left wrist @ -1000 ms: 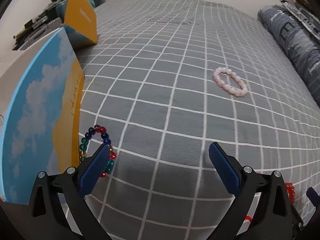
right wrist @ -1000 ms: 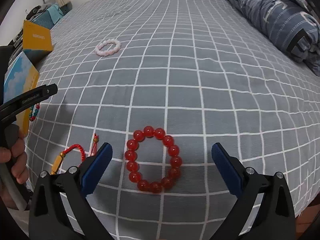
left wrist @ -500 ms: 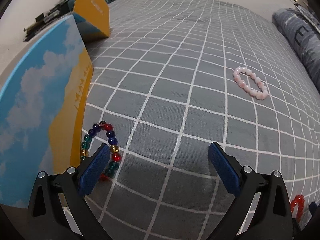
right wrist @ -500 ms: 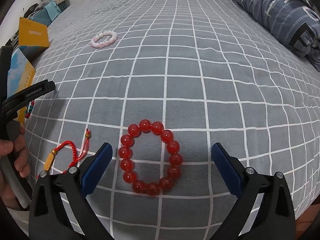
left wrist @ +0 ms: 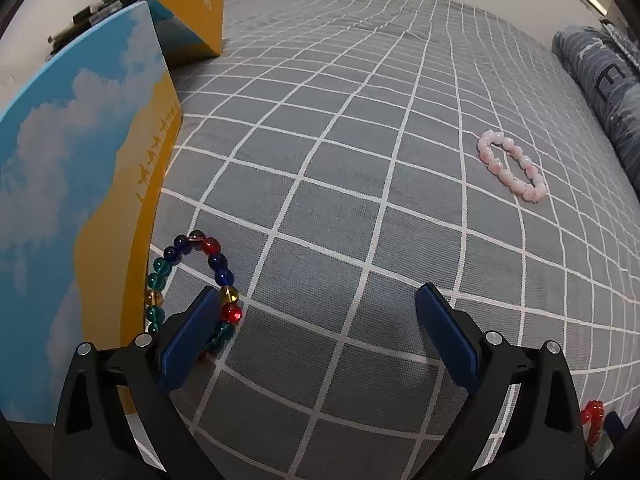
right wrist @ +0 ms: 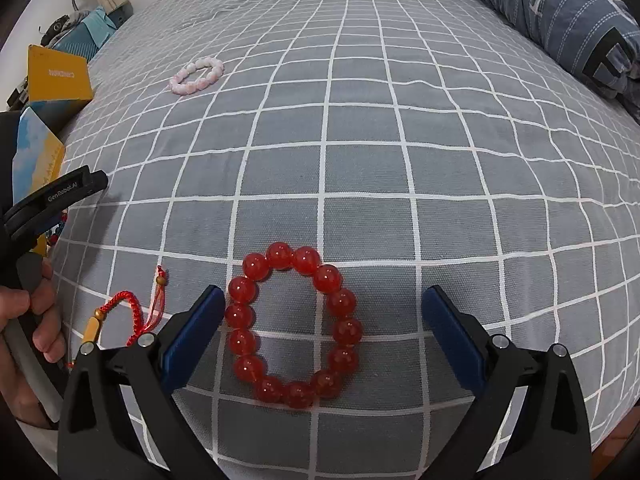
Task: Organize jewelry
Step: 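Grasp the multicolour bead bracelet with the left tool while the right tool grasps the red bead bracelet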
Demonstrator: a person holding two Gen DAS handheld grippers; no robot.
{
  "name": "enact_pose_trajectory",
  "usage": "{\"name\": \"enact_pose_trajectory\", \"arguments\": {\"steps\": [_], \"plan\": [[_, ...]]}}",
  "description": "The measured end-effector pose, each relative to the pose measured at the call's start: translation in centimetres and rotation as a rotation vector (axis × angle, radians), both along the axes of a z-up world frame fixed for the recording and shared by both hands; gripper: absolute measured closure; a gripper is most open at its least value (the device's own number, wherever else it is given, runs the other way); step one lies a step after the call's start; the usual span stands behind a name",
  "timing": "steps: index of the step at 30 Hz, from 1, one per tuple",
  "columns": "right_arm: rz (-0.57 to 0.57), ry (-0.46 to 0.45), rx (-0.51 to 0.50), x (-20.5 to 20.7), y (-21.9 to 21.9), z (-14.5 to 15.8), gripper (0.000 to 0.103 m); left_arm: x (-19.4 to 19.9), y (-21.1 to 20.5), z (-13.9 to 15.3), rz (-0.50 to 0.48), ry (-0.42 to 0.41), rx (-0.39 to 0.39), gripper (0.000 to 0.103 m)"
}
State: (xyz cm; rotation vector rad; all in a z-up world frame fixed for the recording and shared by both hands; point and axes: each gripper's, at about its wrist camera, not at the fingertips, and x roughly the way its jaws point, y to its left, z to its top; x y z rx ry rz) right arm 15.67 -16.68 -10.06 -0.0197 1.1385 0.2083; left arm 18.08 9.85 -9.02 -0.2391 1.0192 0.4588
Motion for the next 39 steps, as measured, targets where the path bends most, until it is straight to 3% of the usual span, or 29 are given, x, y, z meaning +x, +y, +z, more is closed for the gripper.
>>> {"name": "enact_pose_trajectory", "arguments": {"steps": [5,13,17,20,23,26,27,29,31,39], "plan": [[0.006,-0.001,-0.028,0.1,0.4,-0.3,0.014,-0.4,-0.1,0.1,-0.005,0.001,-0.001,0.018],[0.019,-0.012,-0.023,-0.3,0.3,-0.1,0.02,-0.2,-0.5,-0.2,0.003,0.011,0.052,0.012],[0.033,-0.012,-0.037,-0.3,0.5,-0.1,0.026,-0.3,-0.1,-0.3,0.002,0.003,0.013,0.016],[0.039,-0.013,-0.047,-0.3,0.5,-0.1,0.038,-0.4,-0.3,-0.2,-0.011,-0.005,-0.002,0.03],[0.034,-0.011,-0.05,-0.4,0.3,-0.1,0.051,-0.5,-0.6,0.0,-0.021,-0.01,-0.017,0.051],[0.027,-0.01,-0.054,-0.3,0.2,-0.1,0.063,-0.7,-0.5,0.2,-0.033,-0.014,-0.028,0.079],[0.026,-0.009,-0.053,-0.3,0.1,-0.1,0.067,-0.8,-0.5,0.3,-0.041,-0.014,-0.028,0.093],[0.019,-0.009,-0.052,-0.4,0.1,0.0,0.083,-1.0,-0.4,0.5,-0.055,-0.023,-0.04,0.094],[0.013,-0.014,-0.048,-0.6,0.2,0.3,0.089,-1.3,-0.4,0.9,-0.066,-0.036,-0.029,0.094],[-0.012,-0.068,-0.021,-1.4,-0.1,2.0,0.09,-2.2,-0.7,2.7,-0.115,-0.075,-0.023,0.094]]}}
